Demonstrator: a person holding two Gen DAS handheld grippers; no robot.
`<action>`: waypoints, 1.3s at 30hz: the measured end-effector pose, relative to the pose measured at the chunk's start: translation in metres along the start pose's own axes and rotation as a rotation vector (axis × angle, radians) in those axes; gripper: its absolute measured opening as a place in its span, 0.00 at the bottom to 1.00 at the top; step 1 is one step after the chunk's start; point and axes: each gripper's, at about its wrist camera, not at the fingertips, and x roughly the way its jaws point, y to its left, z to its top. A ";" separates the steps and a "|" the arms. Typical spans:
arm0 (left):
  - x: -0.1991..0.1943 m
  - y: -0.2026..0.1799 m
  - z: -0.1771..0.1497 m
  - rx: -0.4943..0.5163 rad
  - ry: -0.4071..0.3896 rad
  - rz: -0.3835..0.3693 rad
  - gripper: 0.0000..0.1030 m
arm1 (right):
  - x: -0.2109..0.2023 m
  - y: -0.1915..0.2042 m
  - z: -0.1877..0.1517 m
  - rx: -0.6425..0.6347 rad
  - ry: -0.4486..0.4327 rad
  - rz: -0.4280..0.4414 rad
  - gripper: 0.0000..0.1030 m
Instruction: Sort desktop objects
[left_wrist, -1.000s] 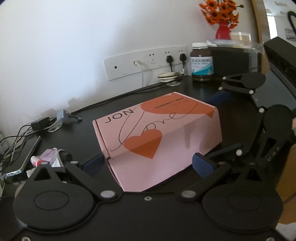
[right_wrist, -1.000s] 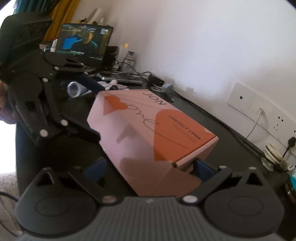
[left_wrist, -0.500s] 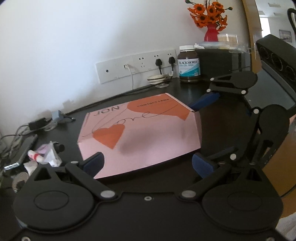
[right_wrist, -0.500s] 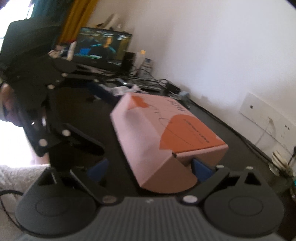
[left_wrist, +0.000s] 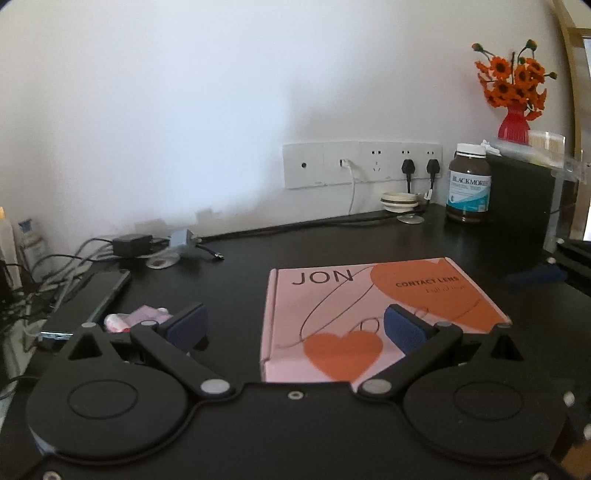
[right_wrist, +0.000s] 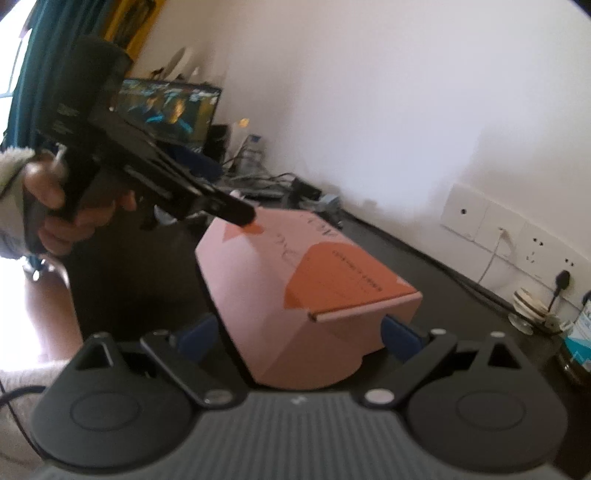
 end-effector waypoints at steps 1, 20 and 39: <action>0.005 -0.001 0.002 -0.004 0.011 -0.003 1.00 | 0.000 0.000 0.002 0.011 -0.001 -0.003 0.93; 0.041 0.016 0.004 -0.149 0.091 -0.106 1.00 | 0.021 -0.013 0.002 0.127 0.055 -0.065 0.93; 0.012 -0.002 -0.011 -0.142 0.111 -0.221 1.00 | 0.007 -0.031 -0.006 0.186 0.063 -0.110 0.93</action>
